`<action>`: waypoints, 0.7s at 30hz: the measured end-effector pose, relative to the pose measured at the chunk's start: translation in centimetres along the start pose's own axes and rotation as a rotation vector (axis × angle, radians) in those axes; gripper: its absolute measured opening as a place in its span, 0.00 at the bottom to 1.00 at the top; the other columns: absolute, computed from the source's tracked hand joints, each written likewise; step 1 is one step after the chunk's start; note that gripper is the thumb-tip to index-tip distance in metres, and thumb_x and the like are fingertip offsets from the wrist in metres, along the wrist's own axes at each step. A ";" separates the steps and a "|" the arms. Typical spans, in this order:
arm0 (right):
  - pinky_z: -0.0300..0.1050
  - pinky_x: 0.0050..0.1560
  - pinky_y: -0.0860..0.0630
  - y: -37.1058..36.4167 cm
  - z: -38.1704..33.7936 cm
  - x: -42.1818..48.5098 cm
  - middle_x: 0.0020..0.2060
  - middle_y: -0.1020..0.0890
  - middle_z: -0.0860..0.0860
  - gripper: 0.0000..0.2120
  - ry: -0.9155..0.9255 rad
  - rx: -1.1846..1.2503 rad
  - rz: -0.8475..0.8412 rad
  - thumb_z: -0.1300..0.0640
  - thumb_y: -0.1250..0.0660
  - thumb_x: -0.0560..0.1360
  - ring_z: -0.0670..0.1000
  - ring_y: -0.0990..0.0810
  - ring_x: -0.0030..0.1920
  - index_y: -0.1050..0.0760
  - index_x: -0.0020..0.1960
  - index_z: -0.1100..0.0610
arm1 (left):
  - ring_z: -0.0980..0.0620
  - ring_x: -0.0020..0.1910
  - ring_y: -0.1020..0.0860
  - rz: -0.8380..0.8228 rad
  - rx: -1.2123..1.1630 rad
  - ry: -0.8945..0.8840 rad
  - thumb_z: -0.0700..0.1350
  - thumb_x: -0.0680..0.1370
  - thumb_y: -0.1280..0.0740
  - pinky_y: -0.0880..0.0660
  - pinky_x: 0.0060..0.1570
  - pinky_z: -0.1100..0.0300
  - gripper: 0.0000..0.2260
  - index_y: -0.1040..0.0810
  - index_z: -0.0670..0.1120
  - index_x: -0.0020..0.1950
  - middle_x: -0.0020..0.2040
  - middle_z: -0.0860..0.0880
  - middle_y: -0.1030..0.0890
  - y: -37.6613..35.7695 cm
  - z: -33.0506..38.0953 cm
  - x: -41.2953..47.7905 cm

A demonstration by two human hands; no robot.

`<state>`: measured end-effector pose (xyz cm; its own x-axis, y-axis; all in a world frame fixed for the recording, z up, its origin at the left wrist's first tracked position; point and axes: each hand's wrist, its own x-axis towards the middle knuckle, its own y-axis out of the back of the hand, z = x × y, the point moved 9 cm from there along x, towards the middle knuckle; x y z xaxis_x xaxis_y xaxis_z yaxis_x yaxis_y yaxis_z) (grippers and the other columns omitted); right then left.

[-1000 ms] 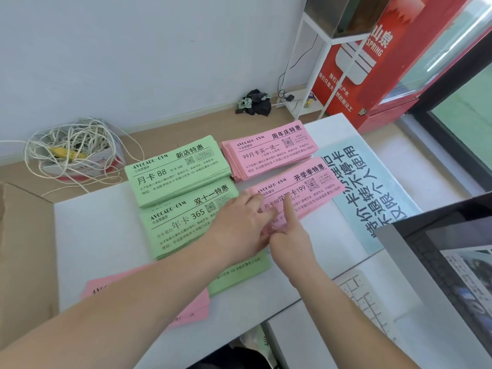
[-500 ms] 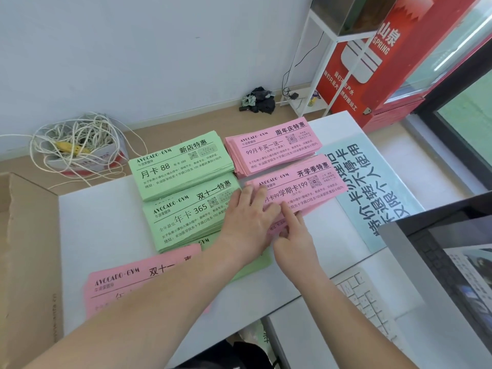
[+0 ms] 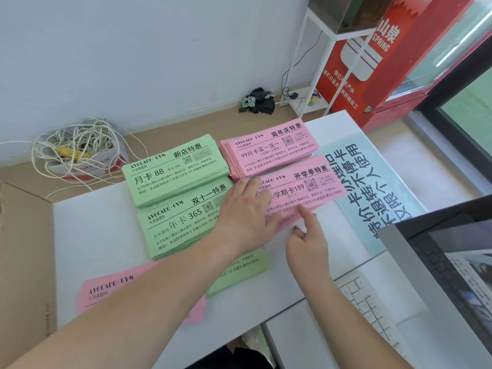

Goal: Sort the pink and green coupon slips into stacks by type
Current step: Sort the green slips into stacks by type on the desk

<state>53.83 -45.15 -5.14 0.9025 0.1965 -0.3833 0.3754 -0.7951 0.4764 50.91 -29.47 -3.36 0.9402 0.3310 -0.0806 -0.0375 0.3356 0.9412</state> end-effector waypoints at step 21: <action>0.43 0.50 0.25 -0.3 -1.8 1.6 0.57 0.24 0.48 0.25 -0.016 -0.067 -0.132 0.61 0.43 0.81 0.44 0.23 0.50 0.39 0.76 0.51 | 0.44 0.67 0.34 -0.164 0.016 0.096 0.59 0.76 0.40 0.32 0.68 0.47 0.29 0.34 0.47 0.74 0.68 0.45 0.31 -0.4 -0.2 3.0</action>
<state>55.57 -43.56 -4.53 0.8411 0.2868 -0.4585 0.5042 -0.7227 0.4728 53.69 -28.44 -4.05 0.8966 0.3558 -0.2637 0.1197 0.3785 0.9178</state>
